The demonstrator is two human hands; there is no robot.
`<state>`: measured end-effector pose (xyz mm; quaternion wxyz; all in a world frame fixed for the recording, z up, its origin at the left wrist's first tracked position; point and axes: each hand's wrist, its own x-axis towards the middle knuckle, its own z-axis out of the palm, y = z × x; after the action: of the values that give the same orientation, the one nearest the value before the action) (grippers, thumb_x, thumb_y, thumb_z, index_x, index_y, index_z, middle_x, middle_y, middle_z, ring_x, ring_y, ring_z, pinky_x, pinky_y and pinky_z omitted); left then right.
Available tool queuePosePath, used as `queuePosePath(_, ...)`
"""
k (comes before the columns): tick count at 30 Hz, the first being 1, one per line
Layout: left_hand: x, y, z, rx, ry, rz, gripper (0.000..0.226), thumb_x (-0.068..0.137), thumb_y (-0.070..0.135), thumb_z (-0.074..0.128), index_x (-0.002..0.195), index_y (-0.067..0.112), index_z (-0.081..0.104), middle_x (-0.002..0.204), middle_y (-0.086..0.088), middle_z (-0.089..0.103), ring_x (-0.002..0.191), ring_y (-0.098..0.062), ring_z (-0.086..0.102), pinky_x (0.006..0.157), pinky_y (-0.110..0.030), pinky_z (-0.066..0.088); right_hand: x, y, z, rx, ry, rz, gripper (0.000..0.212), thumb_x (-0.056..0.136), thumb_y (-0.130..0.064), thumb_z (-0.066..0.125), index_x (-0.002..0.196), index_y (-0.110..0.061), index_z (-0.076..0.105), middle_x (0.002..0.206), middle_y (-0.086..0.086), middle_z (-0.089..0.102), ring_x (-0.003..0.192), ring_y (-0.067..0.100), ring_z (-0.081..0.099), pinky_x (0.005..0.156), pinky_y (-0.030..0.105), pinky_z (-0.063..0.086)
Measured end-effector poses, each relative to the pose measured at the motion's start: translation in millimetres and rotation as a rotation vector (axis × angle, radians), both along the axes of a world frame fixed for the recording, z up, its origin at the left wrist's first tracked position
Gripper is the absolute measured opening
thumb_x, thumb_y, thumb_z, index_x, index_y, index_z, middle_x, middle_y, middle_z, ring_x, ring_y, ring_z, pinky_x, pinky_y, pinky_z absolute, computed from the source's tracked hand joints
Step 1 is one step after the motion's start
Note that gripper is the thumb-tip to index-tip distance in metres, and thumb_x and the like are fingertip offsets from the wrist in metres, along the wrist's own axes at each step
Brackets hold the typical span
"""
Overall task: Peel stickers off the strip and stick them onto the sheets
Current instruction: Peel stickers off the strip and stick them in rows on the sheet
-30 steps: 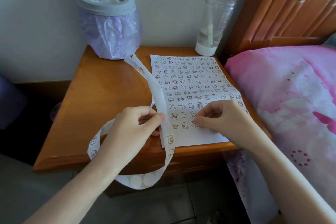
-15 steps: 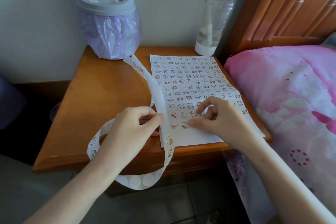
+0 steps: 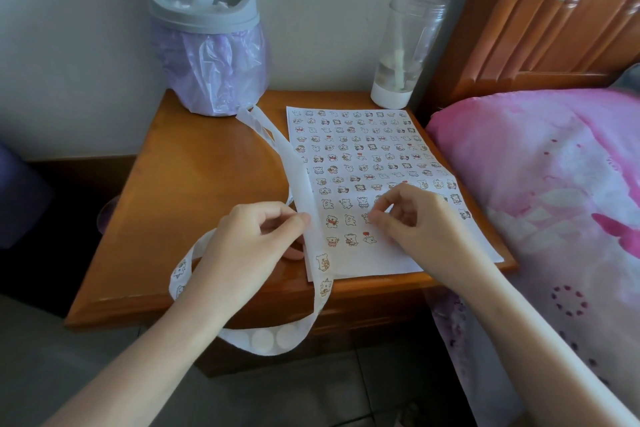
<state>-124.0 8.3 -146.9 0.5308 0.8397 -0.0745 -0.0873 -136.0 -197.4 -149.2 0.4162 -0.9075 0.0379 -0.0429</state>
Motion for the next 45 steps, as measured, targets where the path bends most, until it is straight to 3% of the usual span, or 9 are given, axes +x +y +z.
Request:
queuePosePath(2,0,1,3,-0.097,0.046,0.022,0.016,0.088,0.031,0.058,0.082,0.024,0.071,0.083,0.011,0.074,0.073,-0.004,0.071,0.075,-0.025,0.057,-2,7,5,0.143,-0.054,0.039,0.007,0.088,-0.028,0.062,0.084,-0.023,0.063,0.067,-0.002,0.067,0.055,0.005,0.053,0.053,0.02,0.041)
queuePosePath(8,-3,1,13,-0.256,0.058,0.081,0.019,0.088,0.029,0.058,0.085,0.016,0.072,0.077,0.002,0.074,0.074,-0.013,0.072,0.079,-0.032,0.057,-15,33,15,0.394,-0.069,0.284,0.013,0.083,-0.018,0.068,0.094,-0.012,0.066,0.081,-0.002,0.073,0.07,0.013,0.068,0.062,0.027,0.057)
queuePosePath(14,-6,-1,15,-0.27,-0.005,0.103,0.018,0.087,0.031,0.057,0.083,0.018,0.07,0.072,0.01,0.072,0.069,-0.001,0.069,0.06,-0.012,0.055,-17,32,20,0.524,-0.052,0.311,0.011,0.079,-0.007,0.07,0.09,-0.005,0.068,0.08,-0.001,0.073,0.068,0.011,0.067,0.064,0.026,0.057)
queuePosePath(19,-8,-3,22,-0.394,0.139,0.029,0.038,0.076,0.044,0.054,0.089,0.014,0.072,0.078,-0.002,0.076,0.072,-0.016,0.073,0.066,-0.026,0.06,-17,33,17,0.496,-0.101,0.275,0.009,0.079,-0.005,0.071,0.087,-0.008,0.071,0.079,0.0,0.073,0.065,0.013,0.067,0.065,0.024,0.055)
queuePosePath(25,-10,-5,19,-0.334,0.123,0.008,0.016,0.083,0.023,0.063,0.084,0.01,0.073,0.078,0.002,0.076,0.073,-0.012,0.073,0.059,-0.013,0.055,-17,33,15,0.404,-0.146,0.257,0.009,0.08,-0.008,0.07,0.088,-0.01,0.072,0.082,-0.002,0.073,0.073,0.015,0.07,0.068,0.027,0.059)
queuePosePath(32,-10,-5,15,-0.305,0.075,0.02,0.015,0.083,0.025,0.064,0.08,0.014,0.074,0.077,0.006,0.076,0.074,-0.01,0.073,0.07,-0.018,0.058,-18,34,15,0.285,-0.164,0.229,0.006,0.082,-0.012,0.07,0.085,-0.016,0.071,0.081,-0.007,0.072,0.079,0.013,0.069,0.072,0.037,0.059)
queuePosePath(36,-9,-5,15,-0.284,0.049,0.029,0.014,0.082,0.027,0.064,0.078,0.017,0.074,0.075,0.008,0.075,0.071,-0.007,0.072,0.067,-0.013,0.055,-17,34,15,0.264,-0.149,0.231,0.003,0.082,-0.013,0.07,0.084,-0.016,0.071,0.08,-0.009,0.071,0.081,0.01,0.067,0.073,0.033,0.058)
queuePosePath(42,-9,-6,10,-0.205,0.029,0.035,0.016,0.083,0.032,0.063,0.077,0.021,0.073,0.074,0.009,0.075,0.071,-0.004,0.072,0.073,-0.019,0.054,-17,34,13,0.203,-0.112,0.231,0.006,0.084,-0.022,0.067,0.08,-0.026,0.065,0.085,-0.012,0.066,0.083,0.008,0.059,0.077,0.023,0.052)
queuePosePath(45,-7,-6,8,-0.199,0.034,0.043,0.016,0.084,0.031,0.063,0.078,0.02,0.073,0.075,0.008,0.075,0.07,-0.006,0.072,0.068,-0.015,0.054,-16,31,16,0.168,-0.074,0.224,0.004,0.086,-0.023,0.064,0.083,-0.026,0.064,0.086,-0.014,0.065,0.082,0.007,0.059,0.074,0.021,0.051)
